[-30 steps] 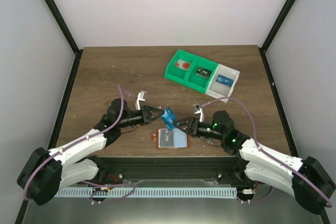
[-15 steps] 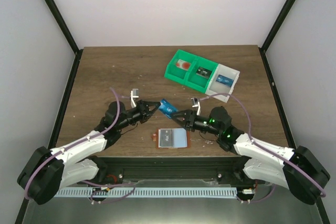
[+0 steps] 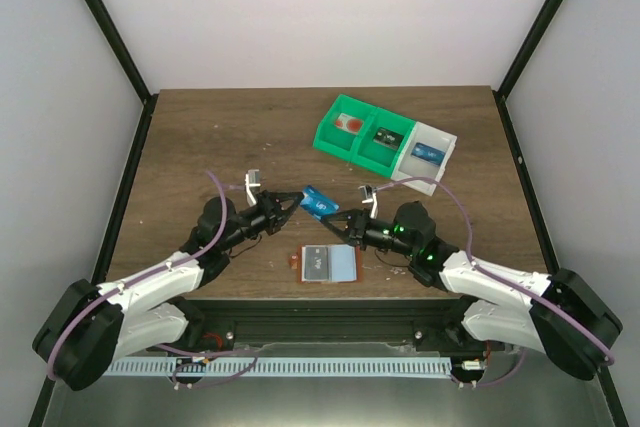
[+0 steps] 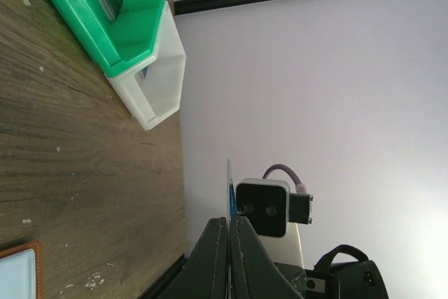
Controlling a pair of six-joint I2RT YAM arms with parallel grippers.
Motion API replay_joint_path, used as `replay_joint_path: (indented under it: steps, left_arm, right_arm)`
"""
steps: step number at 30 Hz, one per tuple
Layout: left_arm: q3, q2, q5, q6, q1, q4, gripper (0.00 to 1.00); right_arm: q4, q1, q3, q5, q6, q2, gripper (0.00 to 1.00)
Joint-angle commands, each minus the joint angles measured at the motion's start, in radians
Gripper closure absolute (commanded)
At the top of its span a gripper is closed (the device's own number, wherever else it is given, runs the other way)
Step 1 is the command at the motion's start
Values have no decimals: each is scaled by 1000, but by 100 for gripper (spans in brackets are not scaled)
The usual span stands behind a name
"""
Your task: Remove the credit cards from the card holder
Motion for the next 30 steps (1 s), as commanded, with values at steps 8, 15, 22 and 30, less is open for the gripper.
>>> replay_joint_path:
  steps: [8,15,22,30]
  left_arm:
    - [-16,-25,-20,15,0,-16,96]
    - [51,-95,-15,173,4,-208,46]
    - [199,-186,-70,454,3,-604,1]
    - [261,-261,-116,685,3,-822,0]
  right_arm:
    - [29,6,11,32,-17,-13,100]
    - [-125,-12,51,36,-165,-64,100]
    - [-481,-150,180,-75,-410,-104,100]
    - [-881,-350,389,-124,-701,-66,100]
